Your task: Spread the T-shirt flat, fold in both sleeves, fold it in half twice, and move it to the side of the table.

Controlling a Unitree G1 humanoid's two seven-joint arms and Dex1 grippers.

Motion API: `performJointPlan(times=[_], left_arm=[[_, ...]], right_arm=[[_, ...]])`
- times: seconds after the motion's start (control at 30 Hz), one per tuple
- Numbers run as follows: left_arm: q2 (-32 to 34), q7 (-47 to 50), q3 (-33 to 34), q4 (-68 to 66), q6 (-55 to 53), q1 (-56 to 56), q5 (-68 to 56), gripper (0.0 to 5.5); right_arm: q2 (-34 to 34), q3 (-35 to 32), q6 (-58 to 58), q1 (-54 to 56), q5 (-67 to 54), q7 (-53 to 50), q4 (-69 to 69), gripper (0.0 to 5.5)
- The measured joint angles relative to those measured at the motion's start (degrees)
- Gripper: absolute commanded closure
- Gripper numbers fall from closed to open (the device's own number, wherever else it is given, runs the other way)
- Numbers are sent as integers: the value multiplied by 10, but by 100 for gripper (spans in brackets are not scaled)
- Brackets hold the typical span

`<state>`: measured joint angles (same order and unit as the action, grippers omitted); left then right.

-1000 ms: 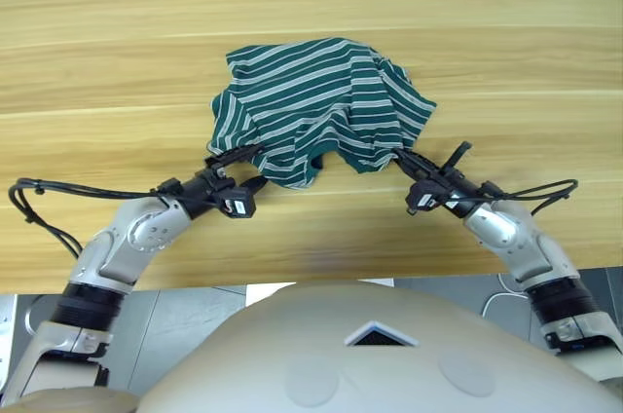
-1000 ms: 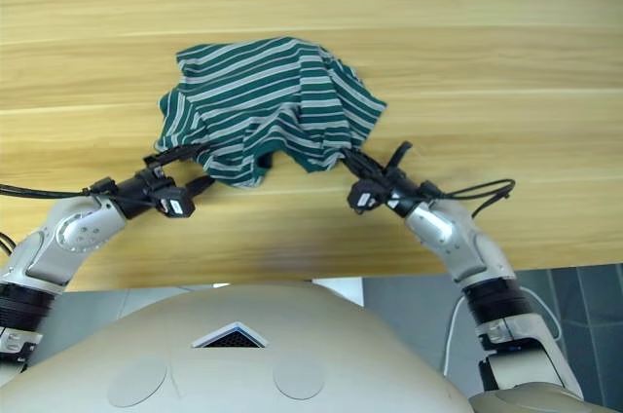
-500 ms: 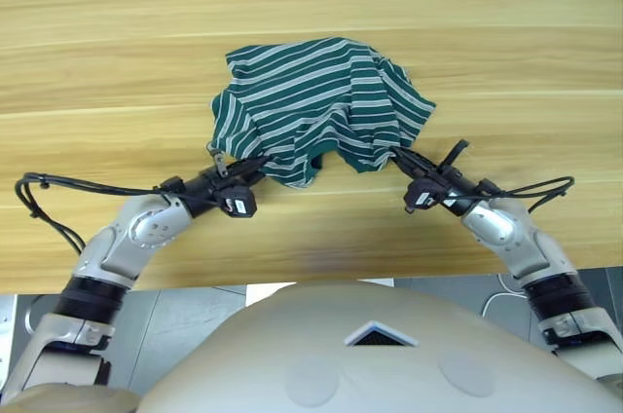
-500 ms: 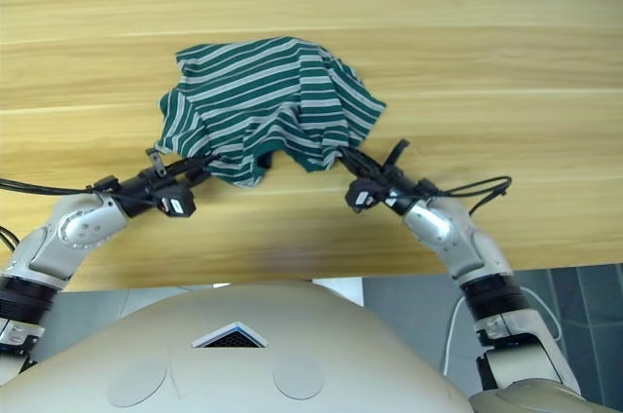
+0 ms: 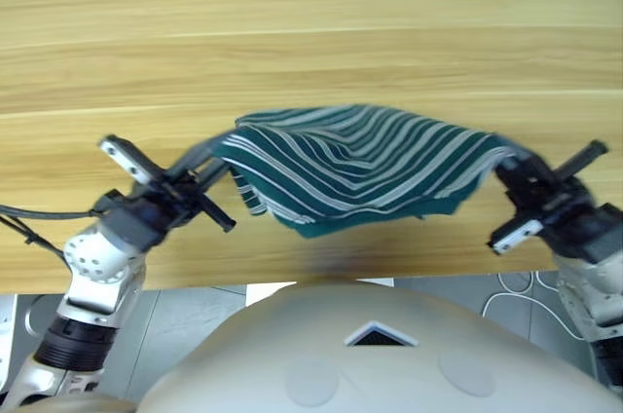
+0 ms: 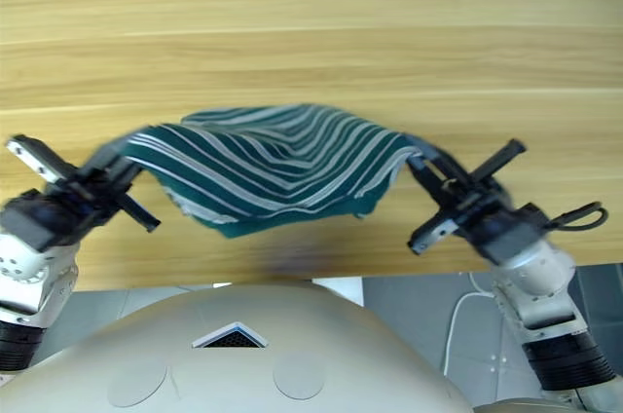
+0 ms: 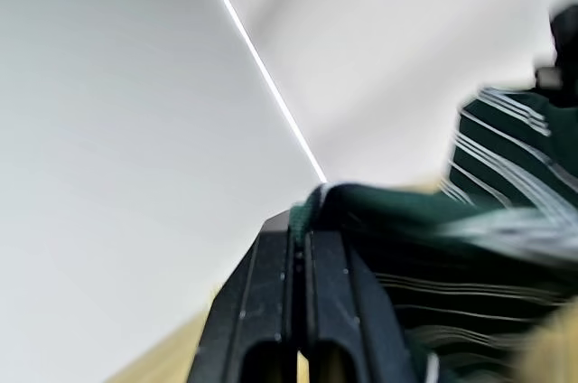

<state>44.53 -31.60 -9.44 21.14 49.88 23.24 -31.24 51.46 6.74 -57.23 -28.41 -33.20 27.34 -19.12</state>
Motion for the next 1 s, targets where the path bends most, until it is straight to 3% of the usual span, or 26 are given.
performJointPlan(times=[0.03, 0.13, 0.3, 0.47, 0.63, 0.73, 0.8, 0.93, 1.0], left_arm=[[-3, -16, 6, -3, -2, -24, -31, 549], [-61, -16, 17, -119, -38, -170, -43, 549], [-133, 72, 14, -415, -99, -479, 36, 549], [-183, 262, -19, -693, -183, -775, 177, 549], [-183, 492, -36, -923, -251, -1002, 338, 549], [-162, 480, -28, -959, -230, -918, 362, 549], [-170, 420, -26, -964, -187, -816, 366, 549], [-201, 180, -58, -939, -9, -550, 358, 549], [-186, 76, -68, -884, 76, -485, 325, 549]], right_arm=[[-5, -5, 7, 25, -33, 13, 0, 550], [-79, -4, 87, 206, 13, -14, 93, 550], [-184, 19, 170, 552, 176, -164, 365, 550], [-249, 65, 279, 852, 320, -385, 660, 550], [-280, 72, 313, 1047, 436, -571, 890, 550], [-282, 73, 256, 983, 458, -535, 915, 550], [-286, 73, 199, 900, 461, -486, 913, 550], [-269, 70, 75, 645, 430, -309, 883, 550], [-236, 72, 27, 544, 407, -225, 846, 550]])
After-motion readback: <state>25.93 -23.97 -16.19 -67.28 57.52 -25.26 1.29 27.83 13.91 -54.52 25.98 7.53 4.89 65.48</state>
